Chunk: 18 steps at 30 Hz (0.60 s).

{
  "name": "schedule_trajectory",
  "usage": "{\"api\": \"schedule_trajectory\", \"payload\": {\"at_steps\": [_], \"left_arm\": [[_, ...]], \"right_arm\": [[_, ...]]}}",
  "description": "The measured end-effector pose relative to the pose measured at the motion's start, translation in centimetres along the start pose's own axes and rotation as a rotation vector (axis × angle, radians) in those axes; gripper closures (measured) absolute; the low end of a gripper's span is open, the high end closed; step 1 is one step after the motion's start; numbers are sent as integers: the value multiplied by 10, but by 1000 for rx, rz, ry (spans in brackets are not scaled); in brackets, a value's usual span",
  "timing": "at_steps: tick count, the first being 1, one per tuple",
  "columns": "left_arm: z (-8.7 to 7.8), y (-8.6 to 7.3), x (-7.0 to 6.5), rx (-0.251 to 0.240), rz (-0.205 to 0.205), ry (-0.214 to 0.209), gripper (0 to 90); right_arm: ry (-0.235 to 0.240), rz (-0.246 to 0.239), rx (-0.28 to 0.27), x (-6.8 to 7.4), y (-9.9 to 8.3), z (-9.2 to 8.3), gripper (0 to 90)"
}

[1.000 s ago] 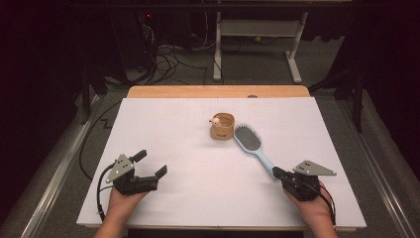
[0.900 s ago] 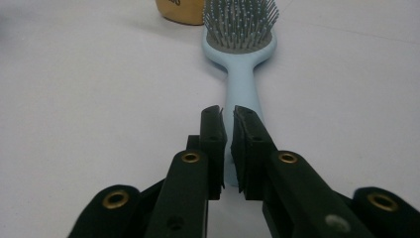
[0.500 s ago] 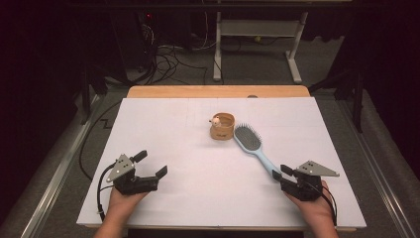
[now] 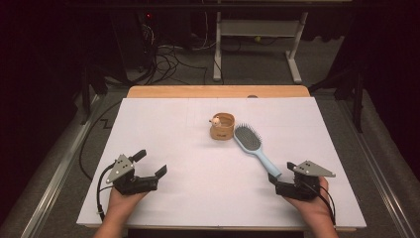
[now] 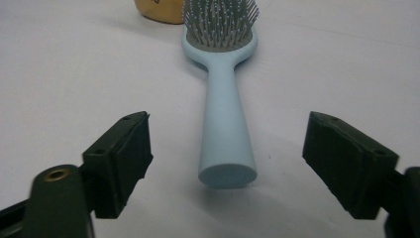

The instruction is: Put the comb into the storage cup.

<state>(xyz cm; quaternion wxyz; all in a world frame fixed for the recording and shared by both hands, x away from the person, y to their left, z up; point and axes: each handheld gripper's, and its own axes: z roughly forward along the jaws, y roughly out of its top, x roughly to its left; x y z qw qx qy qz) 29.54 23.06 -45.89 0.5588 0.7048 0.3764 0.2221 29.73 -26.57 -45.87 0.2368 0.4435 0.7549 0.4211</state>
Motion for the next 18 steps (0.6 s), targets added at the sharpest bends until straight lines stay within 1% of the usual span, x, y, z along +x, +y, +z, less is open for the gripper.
{"api": "schedule_trajectory", "payload": {"at_steps": [2, 6, 7, 8, 12, 14, 17, 18], "left_arm": [[0, 0, 0, 2, 2, 1, 49], [0, 0, 0, 9, 6, -2, 49], [0, 0, 0, 9, 6, -2, 49], [0, 0, 0, 6, 5, -2, 49], [0, 0, 1, 10, -3, -3, 52], [-1, 1, 1, 8, -9, 3, 69], [-2, 1, 2, 5, -11, 0, 132], [-2, 1, 2, 4, -11, 5, 158]], "right_arm": [[7, 0, -5, 0, 0, 0, 144], [-2, 4, -8, 1, 1, 2, 22], [-2, 4, -8, 1, 1, 2, 22], [1, 8, -9, 1, 1, 2, 2], [2, -1, -12, 2, 3, 3, 1], [0, -6, -11, 2, 7, 6, 1], [2, -5, 0, 3, 12, 11, 1], [3, -4, 5, 4, 13, 14, 1]]}}
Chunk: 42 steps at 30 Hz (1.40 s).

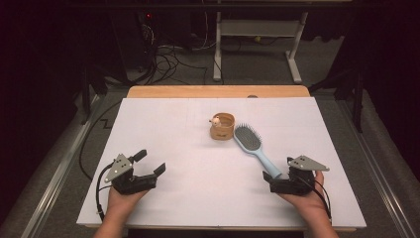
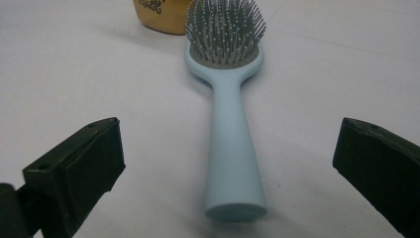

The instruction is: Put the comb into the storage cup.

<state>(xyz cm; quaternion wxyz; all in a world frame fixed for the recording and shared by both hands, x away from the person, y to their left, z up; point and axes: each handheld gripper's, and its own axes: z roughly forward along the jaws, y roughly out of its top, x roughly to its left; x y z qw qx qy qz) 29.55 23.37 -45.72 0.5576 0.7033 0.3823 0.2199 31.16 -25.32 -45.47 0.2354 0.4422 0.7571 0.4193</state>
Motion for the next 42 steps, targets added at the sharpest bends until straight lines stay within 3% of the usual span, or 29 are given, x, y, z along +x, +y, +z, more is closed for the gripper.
{"api": "schedule_trajectory", "payload": {"at_steps": [7, 12, 19, 32, 42], "left_arm": [[-1, 1, 1, -13, -1, 3, 138], [0, 1, 1, -28, -6, 20, 3], [1, 0, 1, -29, 15, 32, 0], [1, -1, 0, -26, 40, 45, 0], [1, -1, 1, -20, 36, 37, 0]], "right_arm": [[-18, -27, 35, 0, 8, 13, 1], [-26, -52, 53, 0, 21, 20, 1], [-20, -90, 84, 0, 47, 35, 1], [2, -55, 149, -4, 71, 76, 1], [11, -41, 212, -5, 83, 102, 1]]}}
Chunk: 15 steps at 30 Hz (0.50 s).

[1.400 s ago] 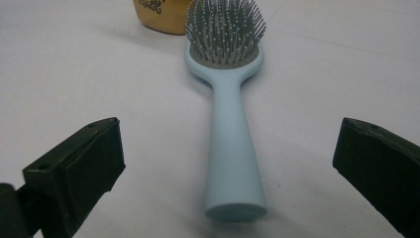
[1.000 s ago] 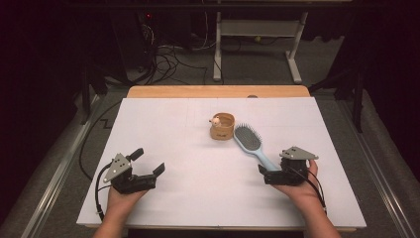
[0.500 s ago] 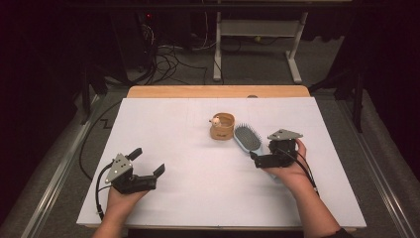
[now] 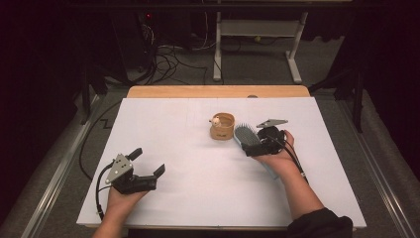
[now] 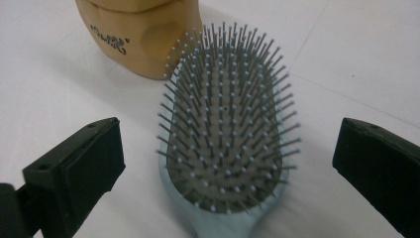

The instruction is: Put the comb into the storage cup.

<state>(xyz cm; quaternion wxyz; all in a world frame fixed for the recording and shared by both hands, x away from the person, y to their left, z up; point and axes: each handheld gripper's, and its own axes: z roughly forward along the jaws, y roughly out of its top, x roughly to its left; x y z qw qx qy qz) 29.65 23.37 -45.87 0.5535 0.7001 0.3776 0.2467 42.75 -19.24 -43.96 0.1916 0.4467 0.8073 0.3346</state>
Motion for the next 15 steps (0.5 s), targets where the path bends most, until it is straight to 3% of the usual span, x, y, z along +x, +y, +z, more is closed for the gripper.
{"api": "schedule_trajectory", "payload": {"at_steps": [15], "left_arm": [[-1, 0, 1, -12, -2, 1, 1]], "right_arm": [[-7, 28, 141, 2, 18, 28, 4]]}}
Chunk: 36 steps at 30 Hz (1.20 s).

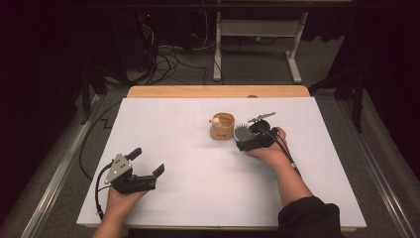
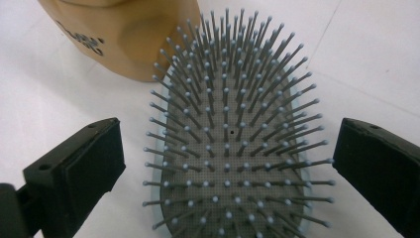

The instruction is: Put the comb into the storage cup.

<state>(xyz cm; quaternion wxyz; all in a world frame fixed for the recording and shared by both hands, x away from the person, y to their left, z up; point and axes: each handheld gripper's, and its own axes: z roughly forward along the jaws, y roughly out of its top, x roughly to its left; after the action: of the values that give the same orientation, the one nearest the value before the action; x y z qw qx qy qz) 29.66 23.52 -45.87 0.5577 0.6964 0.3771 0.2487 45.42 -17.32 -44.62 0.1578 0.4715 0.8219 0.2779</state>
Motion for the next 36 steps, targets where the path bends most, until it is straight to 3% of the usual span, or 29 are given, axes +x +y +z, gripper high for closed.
{"api": "schedule_trajectory", "payload": {"at_steps": [4, 11, 16, 36], "left_arm": [[0, 0, 0, -1, -4, 1, 1], [0, 0, 0, -2, -8, -2, 1], [-1, 0, 1, -5, -9, -1, 3], [-1, 0, 0, -7, -10, -1, 6]], "right_arm": [[-1, 15, 55, 1, 3, 8, 21], [-20, 18, 87, 4, 5, 12, 81], [-37, 18, 88, 3, 5, 12, 149], [-54, 0, 99, 5, 6, 11, 204]]}}
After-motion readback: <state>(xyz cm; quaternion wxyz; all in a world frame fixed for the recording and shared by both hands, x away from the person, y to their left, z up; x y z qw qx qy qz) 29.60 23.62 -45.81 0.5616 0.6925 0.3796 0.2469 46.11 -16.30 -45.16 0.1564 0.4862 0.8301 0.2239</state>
